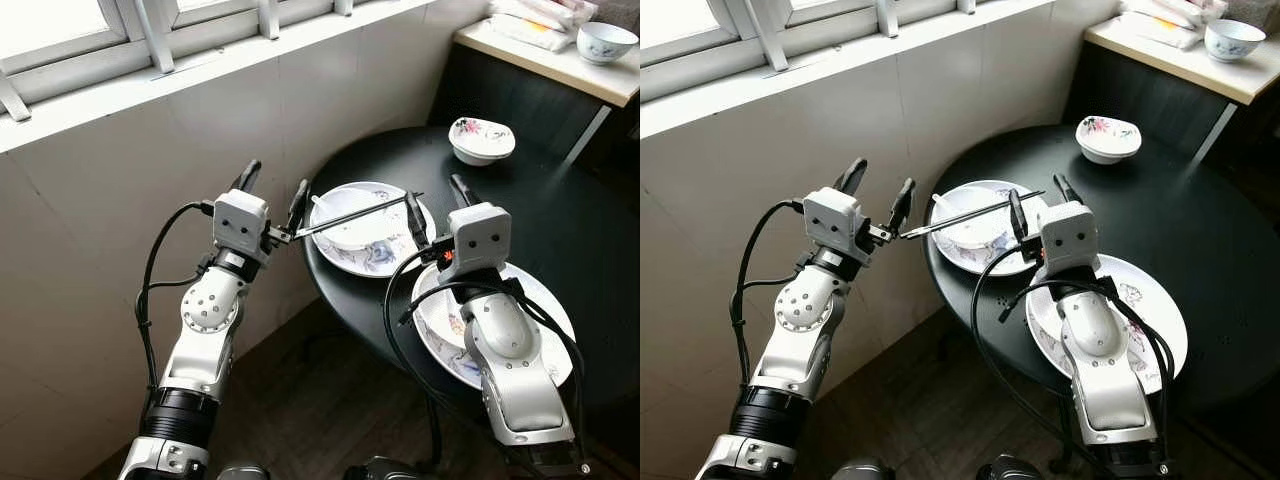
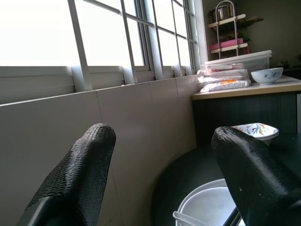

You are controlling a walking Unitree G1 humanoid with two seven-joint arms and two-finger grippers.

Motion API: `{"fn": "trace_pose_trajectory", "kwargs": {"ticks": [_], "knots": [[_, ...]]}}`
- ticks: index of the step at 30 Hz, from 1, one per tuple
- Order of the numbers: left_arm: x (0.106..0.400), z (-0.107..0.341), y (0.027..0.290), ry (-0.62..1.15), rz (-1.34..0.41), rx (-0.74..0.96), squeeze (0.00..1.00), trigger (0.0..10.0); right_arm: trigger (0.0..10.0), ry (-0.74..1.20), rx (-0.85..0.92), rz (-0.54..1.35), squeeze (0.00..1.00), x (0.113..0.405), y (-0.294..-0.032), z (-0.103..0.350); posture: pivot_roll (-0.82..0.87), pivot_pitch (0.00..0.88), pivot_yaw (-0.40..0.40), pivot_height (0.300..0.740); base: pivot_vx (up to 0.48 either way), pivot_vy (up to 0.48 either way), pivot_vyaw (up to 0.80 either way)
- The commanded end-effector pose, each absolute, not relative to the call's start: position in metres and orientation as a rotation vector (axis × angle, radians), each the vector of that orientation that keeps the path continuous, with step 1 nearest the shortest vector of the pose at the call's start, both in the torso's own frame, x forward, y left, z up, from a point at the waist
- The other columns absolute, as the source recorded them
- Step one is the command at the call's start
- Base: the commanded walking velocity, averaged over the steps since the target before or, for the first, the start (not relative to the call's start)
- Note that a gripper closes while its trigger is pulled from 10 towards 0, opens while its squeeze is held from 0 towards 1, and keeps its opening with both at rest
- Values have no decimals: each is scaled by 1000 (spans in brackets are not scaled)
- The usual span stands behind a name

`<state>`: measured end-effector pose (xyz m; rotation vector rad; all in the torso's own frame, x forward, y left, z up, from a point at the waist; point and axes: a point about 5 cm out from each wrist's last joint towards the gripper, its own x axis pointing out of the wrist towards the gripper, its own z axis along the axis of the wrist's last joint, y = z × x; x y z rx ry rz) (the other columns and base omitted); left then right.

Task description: Kitchen organization

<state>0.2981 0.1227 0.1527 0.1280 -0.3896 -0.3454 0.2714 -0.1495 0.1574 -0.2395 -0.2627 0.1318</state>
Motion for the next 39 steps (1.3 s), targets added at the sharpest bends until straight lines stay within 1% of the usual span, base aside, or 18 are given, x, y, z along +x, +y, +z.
{"fn": "trace_pose_trajectory", "kwargs": {"ticks": [1, 2, 6, 10, 15, 17, 23, 27, 30, 33, 36, 39], "knots": [[299, 153, 123, -390, -345, 136, 0, 10000, 10000, -211, -259, 88, 0, 274, -160, 152, 39, 0, -37, 740, 0, 0, 0], [299, 152, 123, -386, -346, 137, 0, 10000, 10000, -161, -246, 86, 0, 275, -164, 146, 36, 0, -38, 740, 0, 0, 0], [299, 151, 122, -378, -349, 139, 0, 10000, 10000, -78, -237, 100, 0, 278, -173, 139, 35, 0, -37, 740, 0, 0, 0], [299, 150, 121, -373, -352, 140, 0, 10000, 10000, -53, -211, 116, 0, 280, -177, 141, 32, 0, -39, 740, 0, 0, 0], [299, 147, 120, -356, -357, 139, 0, 10000, 10000, 117, -149, 165, 0, 280, -189, 140, 26, 0, -42, 740, 0, 0, 0], [299, 146, 120, -351, -359, 140, 0, 10000, 10000, 138, -137, 162, 0, 280, -190, 140, 26, 0, -44, 740, 0, 0, 0], [298, 144, 119, -341, -362, 142, 0, 10000, 10000, 212, -3, 143, 0, 275, -182, 139, 26, 0, -48, 740, 0, 0, 0], [299, 144, 119, -336, -362, 144, 0, 10000, 10000, 251, 16, 157, 0, 272, -176, 138, 25, 0, -46, 740, 0, 0, 0], [299, 142, 118, -328, -368, 148, 0, 10000, 10000, 331, 83, 177, 0, 266, -170, 129, 24, 0, -44, 740, 0, 0, 0], [299, 142, 119, -326, -368, 150, 0, 10000, 10000, 386, 71, 153, 0, 262, -172, 122, 24, 0, -44, 740, 0, 0, 0], [300, 142, 119, -325, -367, 151, 0, 10000, 10000, 399, 56, 137, 0, 261, -175, 120, 23, 0, -44, 740, 0, 0, 0], [300, 141, 119, -321, -370, 153, 0, 10000, 10000, 439, 12, 107, 0, 260, -180, 115, 22, 0, -43, 740, 0, 0, 0]]}}
